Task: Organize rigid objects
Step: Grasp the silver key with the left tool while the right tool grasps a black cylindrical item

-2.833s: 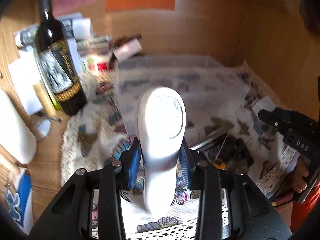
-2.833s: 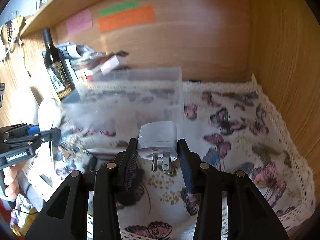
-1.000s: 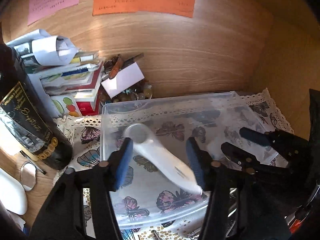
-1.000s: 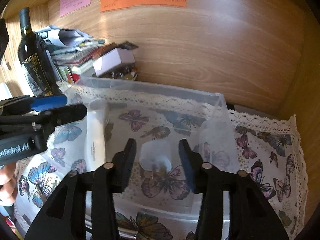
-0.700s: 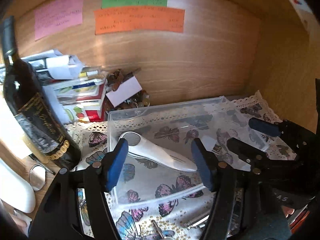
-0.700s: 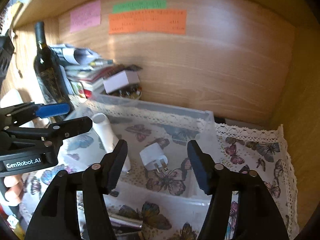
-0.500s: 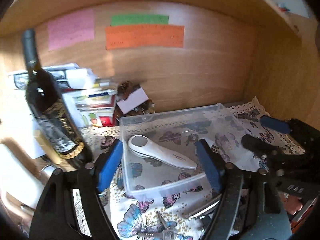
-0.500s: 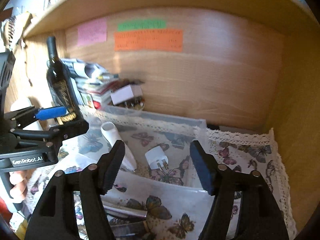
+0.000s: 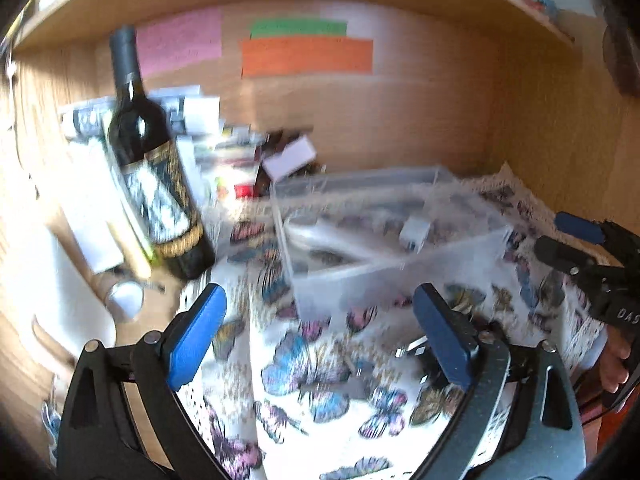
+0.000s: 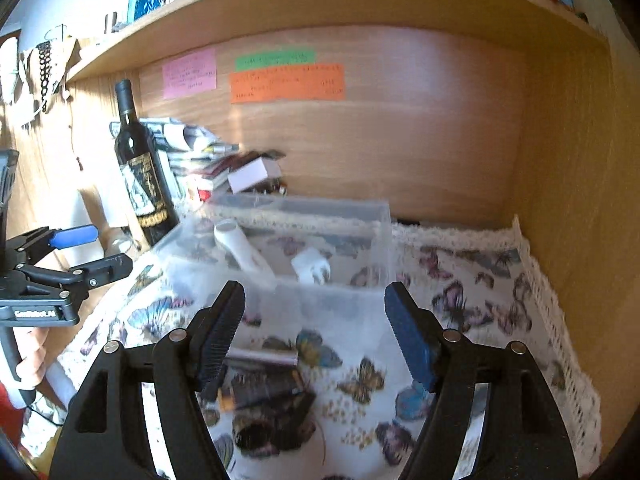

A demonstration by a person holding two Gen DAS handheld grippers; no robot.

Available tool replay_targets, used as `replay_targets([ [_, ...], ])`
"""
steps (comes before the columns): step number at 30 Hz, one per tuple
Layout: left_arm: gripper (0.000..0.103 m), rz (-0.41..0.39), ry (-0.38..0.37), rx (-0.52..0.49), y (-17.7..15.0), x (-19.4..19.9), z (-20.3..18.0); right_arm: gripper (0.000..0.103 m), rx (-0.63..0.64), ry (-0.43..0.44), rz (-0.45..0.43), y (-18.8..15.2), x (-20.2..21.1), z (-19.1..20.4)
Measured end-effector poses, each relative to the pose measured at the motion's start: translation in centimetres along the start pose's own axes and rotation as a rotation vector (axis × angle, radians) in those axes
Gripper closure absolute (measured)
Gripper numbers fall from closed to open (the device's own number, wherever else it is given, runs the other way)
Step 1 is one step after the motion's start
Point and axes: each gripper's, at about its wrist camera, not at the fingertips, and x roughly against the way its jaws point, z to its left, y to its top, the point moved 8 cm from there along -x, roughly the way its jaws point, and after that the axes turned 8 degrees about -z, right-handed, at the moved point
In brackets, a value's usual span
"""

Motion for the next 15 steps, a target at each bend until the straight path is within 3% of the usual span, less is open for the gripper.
replay_targets([
  [15,0.008,0.273,-0.023,-0.024,-9.5,-3.0,0.0,0.033,-0.024,-0.046,0.182,-8.4,0.0,-2.1],
])
